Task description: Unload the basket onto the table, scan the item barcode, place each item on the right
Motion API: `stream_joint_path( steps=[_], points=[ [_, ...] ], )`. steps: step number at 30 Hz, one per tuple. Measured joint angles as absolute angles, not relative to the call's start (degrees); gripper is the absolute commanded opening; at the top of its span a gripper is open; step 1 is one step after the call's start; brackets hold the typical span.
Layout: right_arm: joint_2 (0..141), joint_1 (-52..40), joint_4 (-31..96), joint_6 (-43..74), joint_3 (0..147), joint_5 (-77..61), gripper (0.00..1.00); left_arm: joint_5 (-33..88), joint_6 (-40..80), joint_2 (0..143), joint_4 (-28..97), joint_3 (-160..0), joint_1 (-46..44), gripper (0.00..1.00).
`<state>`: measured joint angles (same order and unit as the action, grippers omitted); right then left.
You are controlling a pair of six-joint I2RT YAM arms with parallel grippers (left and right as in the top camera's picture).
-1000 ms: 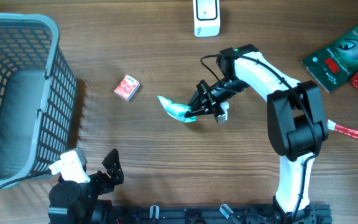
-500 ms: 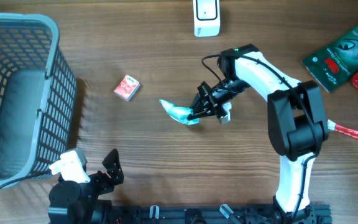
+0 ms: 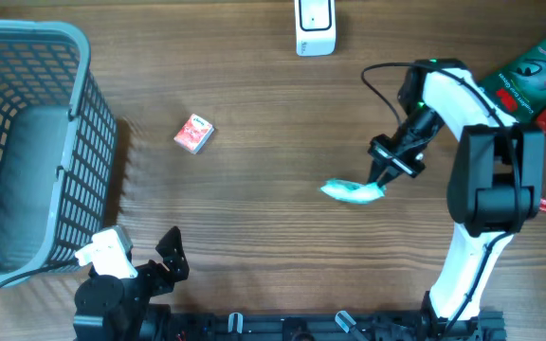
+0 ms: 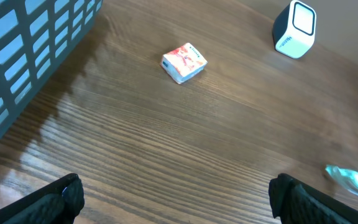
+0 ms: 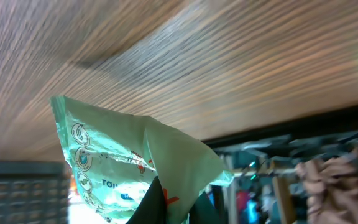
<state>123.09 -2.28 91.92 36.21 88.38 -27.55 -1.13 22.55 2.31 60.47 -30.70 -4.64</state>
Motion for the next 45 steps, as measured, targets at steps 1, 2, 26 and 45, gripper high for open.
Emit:
stream_joint_path(
  steps=[1, 2, 26, 45],
  points=[
    [122.5, -2.1, 91.9, 35.4, 88.4, -26.3, 0.04, -1.1, 22.5, 2.3, 60.5, -30.7, -4.6, 1.0],
    [121.9, -2.1, 91.9, 34.5, 88.4, -25.4, 0.04, -1.1, 22.5, 2.3, 60.5, -30.7, -4.6, 1.0],
    [121.7, -6.9, 16.5, 56.0, 97.1, -25.3, 0.05, -1.1, 22.5, 2.3, 60.5, -30.7, -4.6, 1.0],
    [127.3, -3.6, 34.7, 63.8, 104.7, -9.8, 0.05, -1.1, 22.5, 2.3, 60.5, -30.7, -4.6, 1.0]
  ],
)
